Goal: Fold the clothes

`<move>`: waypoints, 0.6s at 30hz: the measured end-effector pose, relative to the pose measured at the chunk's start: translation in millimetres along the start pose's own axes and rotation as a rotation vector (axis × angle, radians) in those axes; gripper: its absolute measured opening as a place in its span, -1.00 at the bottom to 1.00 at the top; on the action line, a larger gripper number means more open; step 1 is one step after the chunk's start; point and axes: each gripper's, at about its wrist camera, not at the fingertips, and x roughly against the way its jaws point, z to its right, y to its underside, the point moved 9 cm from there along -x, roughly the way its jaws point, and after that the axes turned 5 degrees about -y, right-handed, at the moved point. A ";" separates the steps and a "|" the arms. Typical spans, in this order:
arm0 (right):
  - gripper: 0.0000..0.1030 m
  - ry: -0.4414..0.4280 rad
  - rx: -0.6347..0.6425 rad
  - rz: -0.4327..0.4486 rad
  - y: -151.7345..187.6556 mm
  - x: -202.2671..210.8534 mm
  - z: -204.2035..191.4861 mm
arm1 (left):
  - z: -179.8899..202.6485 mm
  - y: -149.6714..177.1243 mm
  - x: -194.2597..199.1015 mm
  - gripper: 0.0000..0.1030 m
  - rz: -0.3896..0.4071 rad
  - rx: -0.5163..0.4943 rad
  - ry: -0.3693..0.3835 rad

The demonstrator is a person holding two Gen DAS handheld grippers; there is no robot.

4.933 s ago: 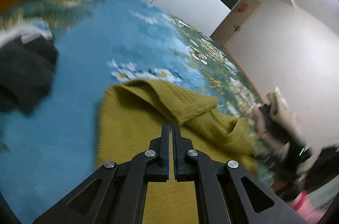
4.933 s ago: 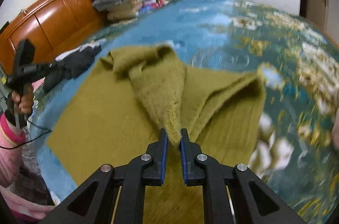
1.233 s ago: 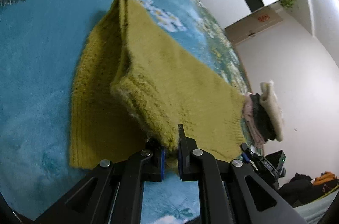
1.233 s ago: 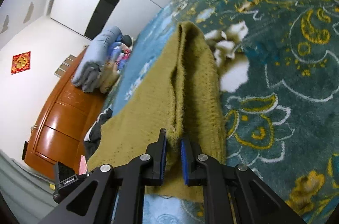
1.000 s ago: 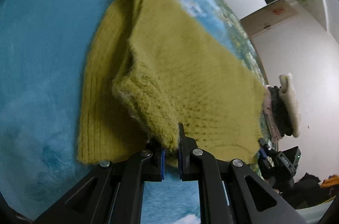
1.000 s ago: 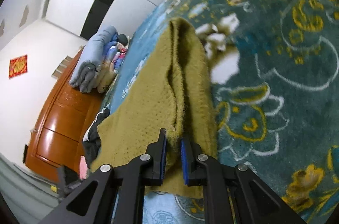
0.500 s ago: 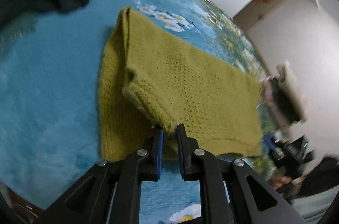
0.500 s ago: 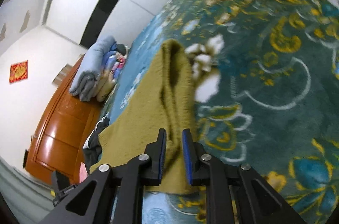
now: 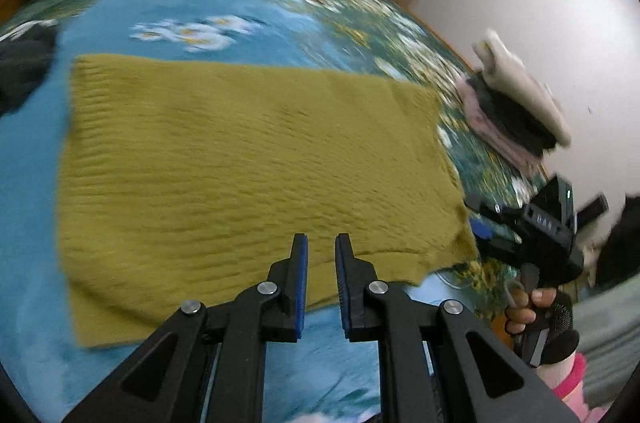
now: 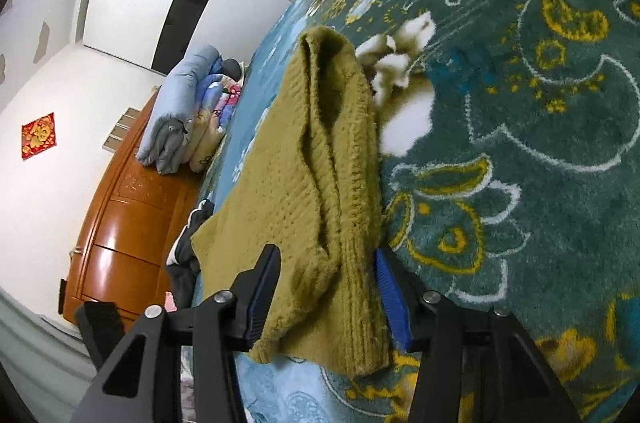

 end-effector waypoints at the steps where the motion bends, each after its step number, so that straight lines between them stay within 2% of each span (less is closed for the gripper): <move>1: 0.01 -0.007 0.002 -0.006 -0.1 -1.5 -1.2 | 2.1 -0.9 -9.2 -0.74 -0.006 -0.015 0.007; 6: -0.04 -0.028 -0.002 -0.029 -4.3 -12.1 -3.0 | 7.0 2.6 -40.5 -0.75 -0.056 -0.037 0.031; 10: -0.23 -0.001 -0.017 -0.019 -10.6 -13.9 4.3 | 12.1 14.2 -56.0 -0.75 -0.092 -0.041 0.034; 18: -0.27 -0.018 -0.011 -0.054 -2.6 -22.3 -2.5 | 10.4 15.4 -59.3 -0.75 -0.084 -0.038 0.054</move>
